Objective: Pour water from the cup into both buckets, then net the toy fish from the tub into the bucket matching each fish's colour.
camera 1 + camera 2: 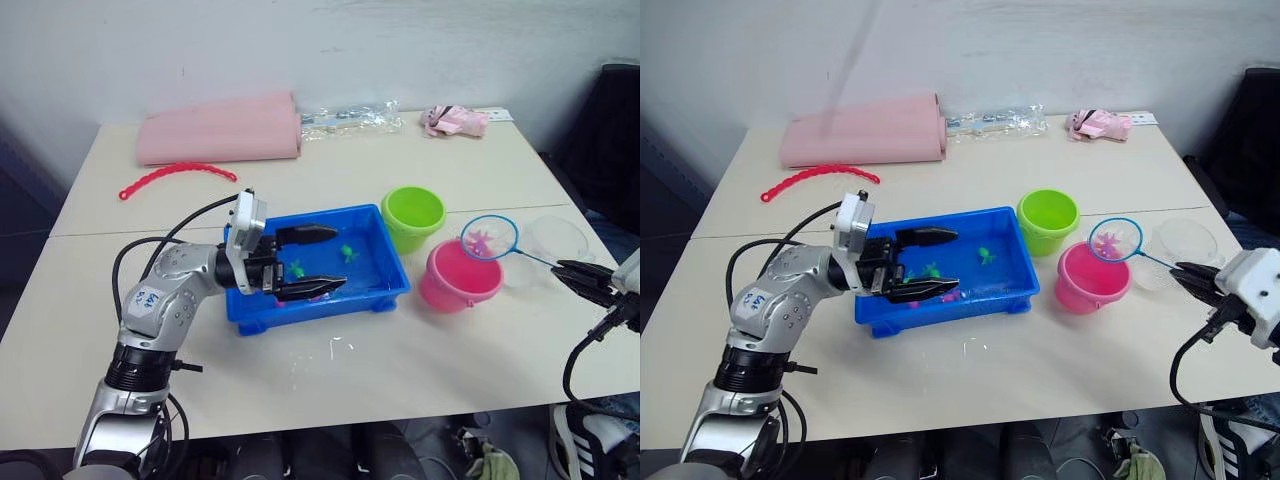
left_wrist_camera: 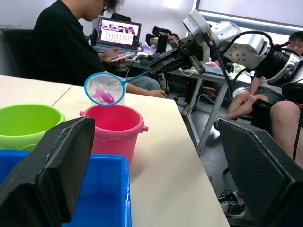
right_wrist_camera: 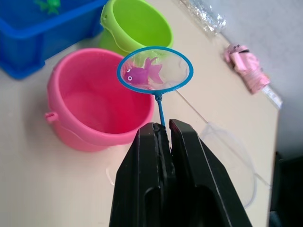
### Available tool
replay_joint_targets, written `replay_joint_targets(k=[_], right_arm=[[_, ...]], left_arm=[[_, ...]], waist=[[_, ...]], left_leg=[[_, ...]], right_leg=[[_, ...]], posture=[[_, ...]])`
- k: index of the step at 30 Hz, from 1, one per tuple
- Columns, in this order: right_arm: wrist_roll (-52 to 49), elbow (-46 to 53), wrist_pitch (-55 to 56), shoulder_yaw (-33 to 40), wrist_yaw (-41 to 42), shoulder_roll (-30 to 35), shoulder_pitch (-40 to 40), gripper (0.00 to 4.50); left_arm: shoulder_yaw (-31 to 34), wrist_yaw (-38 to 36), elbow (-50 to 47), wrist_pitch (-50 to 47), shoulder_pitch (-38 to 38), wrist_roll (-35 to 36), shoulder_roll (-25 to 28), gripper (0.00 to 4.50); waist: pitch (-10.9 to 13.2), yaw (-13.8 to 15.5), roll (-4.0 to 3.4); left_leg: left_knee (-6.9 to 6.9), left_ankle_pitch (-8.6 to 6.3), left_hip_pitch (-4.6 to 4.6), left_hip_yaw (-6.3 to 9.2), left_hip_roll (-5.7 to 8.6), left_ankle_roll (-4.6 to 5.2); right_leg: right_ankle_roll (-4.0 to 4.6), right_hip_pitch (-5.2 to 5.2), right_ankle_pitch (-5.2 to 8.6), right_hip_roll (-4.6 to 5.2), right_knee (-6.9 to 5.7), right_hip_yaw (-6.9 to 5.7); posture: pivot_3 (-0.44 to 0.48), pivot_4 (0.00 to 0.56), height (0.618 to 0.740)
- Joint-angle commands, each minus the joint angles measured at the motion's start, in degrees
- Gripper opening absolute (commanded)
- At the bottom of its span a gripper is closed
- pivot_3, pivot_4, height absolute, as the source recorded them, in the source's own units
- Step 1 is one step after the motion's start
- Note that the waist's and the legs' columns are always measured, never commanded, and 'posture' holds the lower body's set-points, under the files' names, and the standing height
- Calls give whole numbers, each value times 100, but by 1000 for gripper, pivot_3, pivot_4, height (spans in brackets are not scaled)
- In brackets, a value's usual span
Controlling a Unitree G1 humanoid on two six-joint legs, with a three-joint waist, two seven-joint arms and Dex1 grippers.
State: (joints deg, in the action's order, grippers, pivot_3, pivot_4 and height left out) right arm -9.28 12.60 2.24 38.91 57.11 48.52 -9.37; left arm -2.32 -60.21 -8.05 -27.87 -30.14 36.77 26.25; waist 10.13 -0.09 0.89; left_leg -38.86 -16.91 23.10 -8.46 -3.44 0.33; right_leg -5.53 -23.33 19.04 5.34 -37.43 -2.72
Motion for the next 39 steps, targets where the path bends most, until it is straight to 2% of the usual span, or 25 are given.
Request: replay_joint_targets(k=[1, 3, 6, 11, 14, 17, 27, 33, 37, 39], right_arm=[[486, -573, 1678, 23, -239, 67, -114, 0], [707, -934, 2529, -48, -297, 164, -212, 0], [1896, -1652, 4608, 33, -1192, 297, -111, 0], [3674, -2269, 5975, 179, -2836, 304, 61, 0], [4077, -2326, 6262, 109, -3401, 305, 21, 0], [4409, -2347, 6457, 94, -3950, 368, 5, 0], [5061, -2295, 6223, -161, -4931, 456, -297, 0], [5113, -1870, 6148, -429, -5242, 378, -581, 0], [5167, -2056, 5617, -309, -5518, 406, -627, 0], [5172, -1929, 5706, -470, -5554, 437, -750, 0]], left_arm=[[11, -54, -20, 76, -84, 7, -43, 4470], [4, -52, -19, 79, -77, 0, -66, 4470], [-8, -40, -5, 101, -62, -17, -116, 4470], [-16, -22, 0, 129, -30, -34, -187, 4470], [-9, -2, -17, 141, -11, -30, -211, 4470], [6, 27, -17, 150, -3, -35, -224, 4470], [12, 48, 67, 191, -5, -118, -222, 4470], [37, 52, 124, 229, 3, -154, -192, 4470], [59, 73, 88, 208, 37, -149, -161, 4470], [66, 81, 81, 204, 45, -147, -147, 4470]], waist=[[0, 0, 0], [1, 9, 1], [1, -9, 1], [3, -28, 4], [5, -32, 5], [5, -34, 5], [5, -43, 5], [5, -82, 5], [5, -103, 5], [5, -125, 5]], left_leg=[[-1, 0, 0, 0, 0, 0], [-1, 1, -2, 3, 1, -1], [-2, 1, -6, 4, 5, -1], [6, 0, -43, 2, 2, -7], [33, -5, -96, 1, 6, -18], [41, -4, -97, 0, -11, -20], [54, -1, -100, -1, -12, -25], [59, 0, -101, -1, -13, -28], [63, 2, -101, 0, -12, -30], [62, 2, -102, 0, -12, -30]], right_leg=[[0, 1, 0, 0, 0, 0], [-2, 5, 1, 0, 1, 0], [-5, 10, 3, 2, 2, 1], [-8, 44, 8, 3, 3, 6], [-14, 88, 25, 6, 6, 16], [-14, 86, 26, 5, 7, 21], [-14, 86, 28, 3, 11, 24], [-15, 85, 29, 3, 11, 25], [-14, 85, 32, 3, 11, 27], [-14, 86, 32, 3, 12, 27]], posture=[[0, 150, 740], [0, 150, 740], [0, 150, 740], [0, 150, 740], [0, 150, 740], [0, 150, 740], [0, 150, 740], [0, 150, 740], [0, 150, 740], [0, 150, 740]])
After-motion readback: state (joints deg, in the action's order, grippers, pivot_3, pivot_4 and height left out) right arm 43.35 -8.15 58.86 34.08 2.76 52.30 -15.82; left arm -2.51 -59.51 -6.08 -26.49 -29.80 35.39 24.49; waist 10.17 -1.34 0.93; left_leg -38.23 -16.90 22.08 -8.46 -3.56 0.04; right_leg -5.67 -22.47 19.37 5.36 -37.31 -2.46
